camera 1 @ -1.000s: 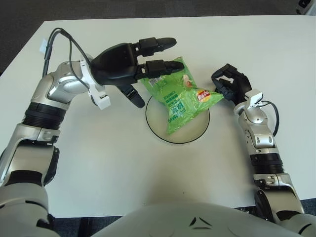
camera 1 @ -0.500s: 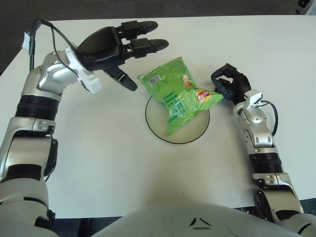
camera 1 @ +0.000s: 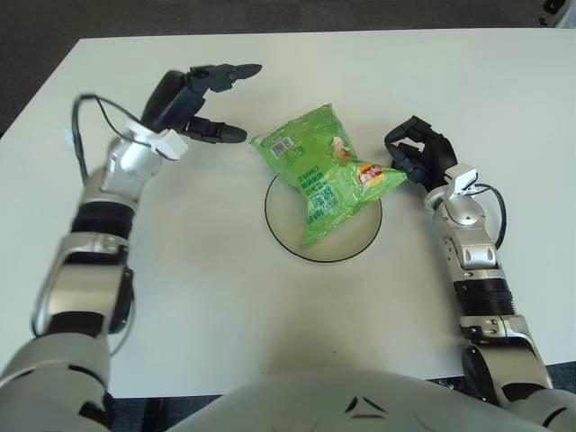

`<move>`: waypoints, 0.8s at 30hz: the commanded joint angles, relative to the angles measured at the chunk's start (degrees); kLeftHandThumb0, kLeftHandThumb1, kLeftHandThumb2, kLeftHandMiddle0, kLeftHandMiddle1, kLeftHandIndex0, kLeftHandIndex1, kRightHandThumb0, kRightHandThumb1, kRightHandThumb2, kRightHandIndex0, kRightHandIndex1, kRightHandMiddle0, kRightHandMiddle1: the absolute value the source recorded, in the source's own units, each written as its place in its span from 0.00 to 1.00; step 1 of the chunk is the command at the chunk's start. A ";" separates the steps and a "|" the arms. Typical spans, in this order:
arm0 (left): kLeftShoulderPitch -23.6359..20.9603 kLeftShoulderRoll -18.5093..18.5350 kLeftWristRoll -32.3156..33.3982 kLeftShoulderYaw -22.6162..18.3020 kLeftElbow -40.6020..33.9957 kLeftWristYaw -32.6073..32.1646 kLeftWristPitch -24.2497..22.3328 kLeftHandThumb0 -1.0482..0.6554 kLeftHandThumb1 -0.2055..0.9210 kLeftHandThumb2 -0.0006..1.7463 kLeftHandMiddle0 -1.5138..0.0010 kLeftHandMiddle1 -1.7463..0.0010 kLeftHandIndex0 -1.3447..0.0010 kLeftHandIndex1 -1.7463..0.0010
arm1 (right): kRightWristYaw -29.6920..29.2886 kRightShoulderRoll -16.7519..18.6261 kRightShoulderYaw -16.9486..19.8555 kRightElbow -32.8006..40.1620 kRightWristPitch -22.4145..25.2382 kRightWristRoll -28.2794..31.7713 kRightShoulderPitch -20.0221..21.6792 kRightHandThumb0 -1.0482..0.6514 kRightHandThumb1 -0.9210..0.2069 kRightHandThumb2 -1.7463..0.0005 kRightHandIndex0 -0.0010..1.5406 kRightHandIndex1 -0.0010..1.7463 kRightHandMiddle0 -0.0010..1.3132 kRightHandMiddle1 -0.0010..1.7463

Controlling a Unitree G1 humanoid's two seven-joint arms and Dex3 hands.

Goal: Put the snack into the plate.

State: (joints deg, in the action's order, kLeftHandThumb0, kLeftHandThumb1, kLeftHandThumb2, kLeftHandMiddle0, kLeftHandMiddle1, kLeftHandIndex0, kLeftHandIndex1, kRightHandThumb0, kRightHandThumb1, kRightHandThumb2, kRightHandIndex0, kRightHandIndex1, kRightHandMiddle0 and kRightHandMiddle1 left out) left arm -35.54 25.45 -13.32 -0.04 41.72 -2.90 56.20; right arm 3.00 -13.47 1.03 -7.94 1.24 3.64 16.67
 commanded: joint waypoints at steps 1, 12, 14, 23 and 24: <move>6.94 -8.55 11.35 -0.53 -0.18 3.48 -2.97 0.55 1.00 0.08 0.46 0.48 0.58 0.38 | 0.63 1.20 -1.22 -7.58 4.98 -1.59 -7.98 0.40 0.00 0.85 0.57 0.95 0.37 0.83; 16.67 -19.09 32.43 -3.98 -9.43 13.32 -27.23 0.61 0.71 0.46 0.57 0.16 0.71 0.15 | -1.63 2.04 -0.76 -7.17 2.04 -2.40 -8.92 0.40 0.00 0.84 0.57 0.96 0.35 0.85; 16.80 -19.81 33.90 -5.25 -10.35 13.20 -28.96 0.57 0.71 0.48 0.56 0.11 0.73 0.10 | -2.18 2.22 -0.74 -7.13 1.40 -2.60 -9.13 0.40 0.00 0.84 0.57 0.96 0.35 0.85; 14.36 -20.27 32.47 -10.00 -7.17 11.69 -25.07 0.41 0.95 0.33 0.48 0.00 0.81 0.00 | -3.38 2.63 -0.26 -7.92 -1.98 -2.69 -9.66 0.40 0.00 0.84 0.57 0.97 0.35 0.85; 14.28 -20.39 32.08 -10.29 -6.86 11.35 -25.03 0.41 0.95 0.33 0.48 0.00 0.82 0.00 | -3.41 2.66 -0.17 -8.15 -2.41 -2.64 -9.65 0.40 0.00 0.84 0.57 0.97 0.35 0.85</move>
State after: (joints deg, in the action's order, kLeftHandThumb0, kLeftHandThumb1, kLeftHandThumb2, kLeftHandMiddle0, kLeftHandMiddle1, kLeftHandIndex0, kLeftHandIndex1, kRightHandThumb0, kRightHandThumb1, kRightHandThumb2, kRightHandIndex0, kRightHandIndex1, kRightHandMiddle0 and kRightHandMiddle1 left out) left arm -26.77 7.85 19.69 -8.81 30.50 10.23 29.71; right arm -0.23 -13.50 1.64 -9.34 -1.81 2.18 15.76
